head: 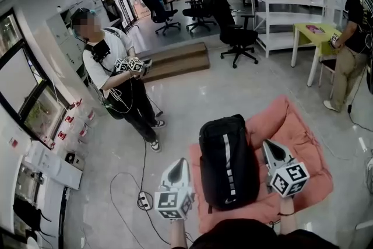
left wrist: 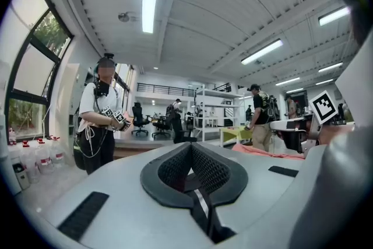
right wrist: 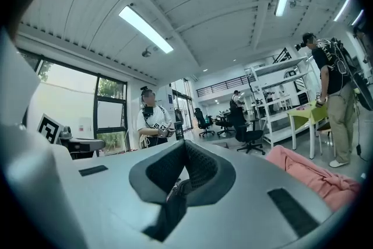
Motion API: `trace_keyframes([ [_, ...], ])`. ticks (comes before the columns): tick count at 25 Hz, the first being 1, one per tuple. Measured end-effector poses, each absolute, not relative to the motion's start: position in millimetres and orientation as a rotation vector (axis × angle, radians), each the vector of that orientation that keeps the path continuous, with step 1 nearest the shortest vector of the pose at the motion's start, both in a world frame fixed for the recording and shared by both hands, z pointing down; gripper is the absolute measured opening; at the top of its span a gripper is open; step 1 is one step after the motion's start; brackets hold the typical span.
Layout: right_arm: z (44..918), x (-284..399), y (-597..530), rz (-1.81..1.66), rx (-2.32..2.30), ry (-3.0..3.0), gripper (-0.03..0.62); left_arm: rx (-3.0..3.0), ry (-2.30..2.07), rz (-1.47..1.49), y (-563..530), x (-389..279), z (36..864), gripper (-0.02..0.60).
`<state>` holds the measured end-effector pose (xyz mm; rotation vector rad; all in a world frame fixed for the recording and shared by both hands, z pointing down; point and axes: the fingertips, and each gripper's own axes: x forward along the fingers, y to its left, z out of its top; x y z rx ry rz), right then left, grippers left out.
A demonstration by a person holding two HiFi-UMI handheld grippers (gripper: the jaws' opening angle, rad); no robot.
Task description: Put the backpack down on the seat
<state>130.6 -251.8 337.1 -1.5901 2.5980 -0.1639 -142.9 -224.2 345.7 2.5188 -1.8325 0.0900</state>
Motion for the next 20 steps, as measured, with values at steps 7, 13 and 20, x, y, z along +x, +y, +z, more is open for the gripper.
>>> trace_keyframes([
  [7,341,134,-252,-0.146,-1.606,2.596,0.014,2.535,-1.833,0.095,-224,-144,348,0.014],
  [13,340,139,-248,-0.135,-1.613,2.578,0.014,2.534,-1.825,0.094,-221,-144,349,0.014],
  [20,341,150,-246,-0.141,-1.639,2.556,0.014,2.529,-1.833,0.102,-220,-142,348,0.014],
])
